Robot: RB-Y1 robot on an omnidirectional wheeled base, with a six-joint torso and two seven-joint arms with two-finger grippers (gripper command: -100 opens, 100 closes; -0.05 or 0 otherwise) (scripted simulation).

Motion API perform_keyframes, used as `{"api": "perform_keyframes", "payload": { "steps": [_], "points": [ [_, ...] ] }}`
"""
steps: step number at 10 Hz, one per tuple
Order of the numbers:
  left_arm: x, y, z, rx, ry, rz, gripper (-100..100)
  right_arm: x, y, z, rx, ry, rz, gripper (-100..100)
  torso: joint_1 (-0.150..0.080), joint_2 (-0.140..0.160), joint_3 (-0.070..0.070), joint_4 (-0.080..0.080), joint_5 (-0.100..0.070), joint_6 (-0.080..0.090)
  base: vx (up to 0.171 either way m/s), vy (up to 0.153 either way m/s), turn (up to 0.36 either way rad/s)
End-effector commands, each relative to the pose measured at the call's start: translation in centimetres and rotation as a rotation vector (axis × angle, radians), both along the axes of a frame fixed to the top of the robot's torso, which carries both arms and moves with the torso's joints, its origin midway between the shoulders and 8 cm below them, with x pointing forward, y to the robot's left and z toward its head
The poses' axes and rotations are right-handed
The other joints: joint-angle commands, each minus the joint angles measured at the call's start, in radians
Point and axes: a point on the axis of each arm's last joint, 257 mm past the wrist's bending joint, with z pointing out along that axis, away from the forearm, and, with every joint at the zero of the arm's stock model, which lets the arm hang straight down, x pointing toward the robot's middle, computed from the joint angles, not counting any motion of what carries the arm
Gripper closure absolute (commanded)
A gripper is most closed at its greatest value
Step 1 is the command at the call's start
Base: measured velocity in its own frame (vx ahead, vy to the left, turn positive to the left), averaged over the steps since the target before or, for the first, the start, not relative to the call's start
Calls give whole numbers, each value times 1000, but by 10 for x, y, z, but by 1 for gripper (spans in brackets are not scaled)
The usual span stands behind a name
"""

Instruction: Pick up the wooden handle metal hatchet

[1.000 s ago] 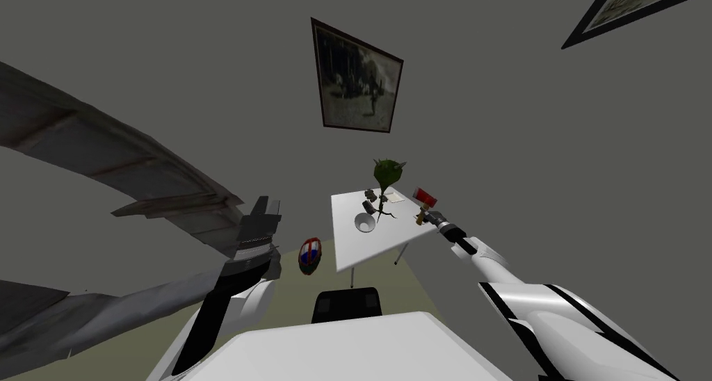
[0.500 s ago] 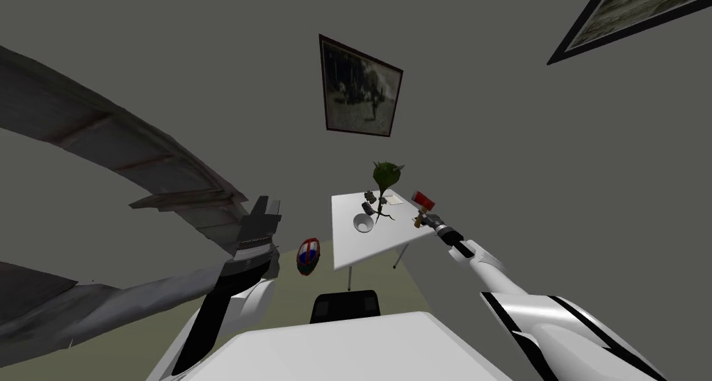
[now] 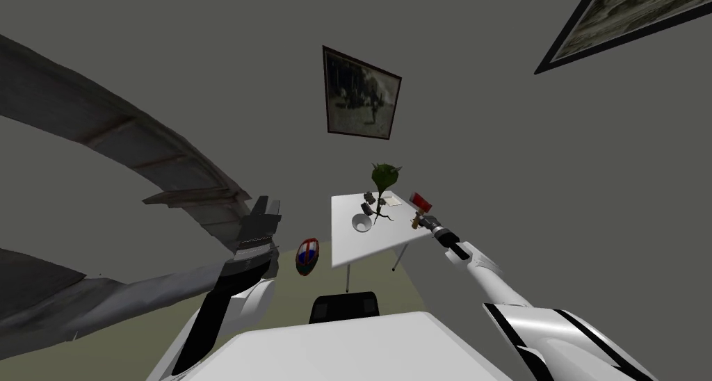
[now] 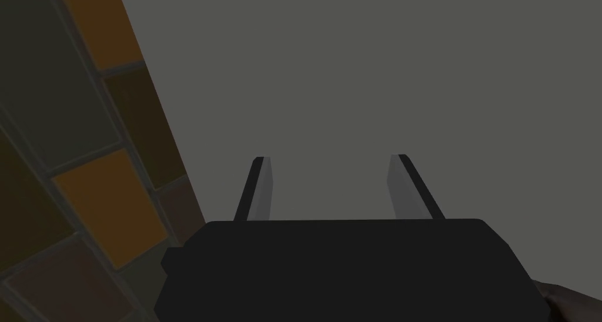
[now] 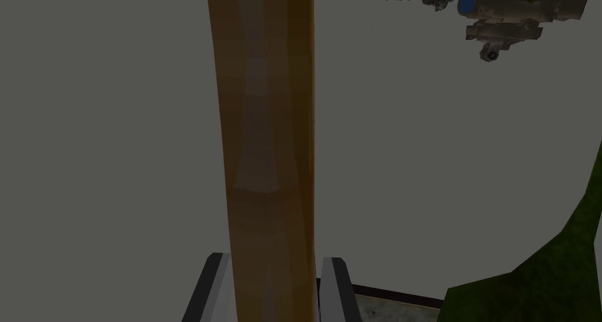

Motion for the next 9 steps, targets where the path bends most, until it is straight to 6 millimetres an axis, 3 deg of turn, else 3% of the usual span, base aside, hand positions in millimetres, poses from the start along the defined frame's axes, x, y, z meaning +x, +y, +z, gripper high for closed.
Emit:
{"api": "perform_keyframes", "payload": {
  "steps": [1,4,5,8,9],
  "points": [
    [0,0,0,0,0,0,0,-12,6,-26,24,39,-27,100,0,0,0,0,0,0,-4,-53,120],
    [0,0,0,0,0,0,0,-4,18,-7,6,5,-1,100,-5,-3,-5,-7,-9,-2,-13,-48,31],
    [0,0,0,0,0,0,0,-19,19,-33,21,51,-41,100,-4,-4,-5,-7,-9,-2,-23,-57,127],
    [0,0,0,0,0,0,0,-10,33,-13,9,10,-11,100,-8,-7,-9,-10,-13,-3,-9,-47,31],
    [0,0,0,0,0,0,0,-25,32,-36,26,50,-54,100,-6,-8,-9,-10,-13,-3,-5,-66,126]
  ]
}}
